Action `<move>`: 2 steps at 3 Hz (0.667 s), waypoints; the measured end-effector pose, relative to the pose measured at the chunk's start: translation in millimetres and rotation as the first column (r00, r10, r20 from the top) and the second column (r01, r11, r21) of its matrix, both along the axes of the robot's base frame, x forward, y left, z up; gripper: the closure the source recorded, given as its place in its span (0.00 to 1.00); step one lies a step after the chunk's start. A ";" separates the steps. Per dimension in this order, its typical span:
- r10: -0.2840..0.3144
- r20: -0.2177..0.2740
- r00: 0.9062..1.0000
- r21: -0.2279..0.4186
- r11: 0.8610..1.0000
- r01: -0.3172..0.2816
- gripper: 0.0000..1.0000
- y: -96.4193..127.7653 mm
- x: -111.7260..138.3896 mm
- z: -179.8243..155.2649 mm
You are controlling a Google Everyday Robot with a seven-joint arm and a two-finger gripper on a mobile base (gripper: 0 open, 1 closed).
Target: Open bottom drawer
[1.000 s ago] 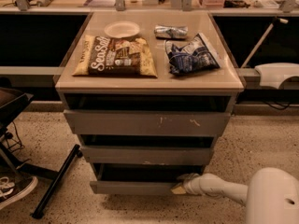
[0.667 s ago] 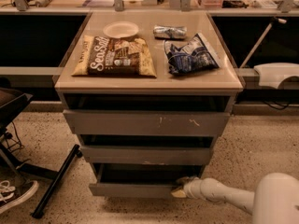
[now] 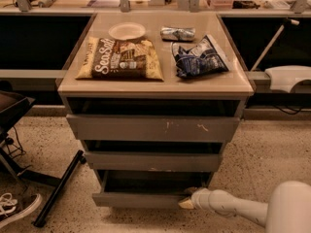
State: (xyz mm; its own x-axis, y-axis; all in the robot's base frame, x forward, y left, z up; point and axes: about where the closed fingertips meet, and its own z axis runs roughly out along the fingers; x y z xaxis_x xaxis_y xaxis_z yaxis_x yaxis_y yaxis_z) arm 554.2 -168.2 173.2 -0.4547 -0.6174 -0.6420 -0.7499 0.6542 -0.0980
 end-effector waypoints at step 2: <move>-0.016 0.000 1.000 -0.003 1.000 0.016 1.00 -2.7 -13.3 0.3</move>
Offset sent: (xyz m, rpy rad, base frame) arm -0.3819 -0.0905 -0.0521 -0.0838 0.0002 -0.3892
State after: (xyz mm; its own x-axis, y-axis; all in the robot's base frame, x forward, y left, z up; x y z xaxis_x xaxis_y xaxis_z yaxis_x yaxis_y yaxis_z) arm 540.9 -170.9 173.5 -0.4644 -0.6122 -0.6399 -0.7396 0.6656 -0.1001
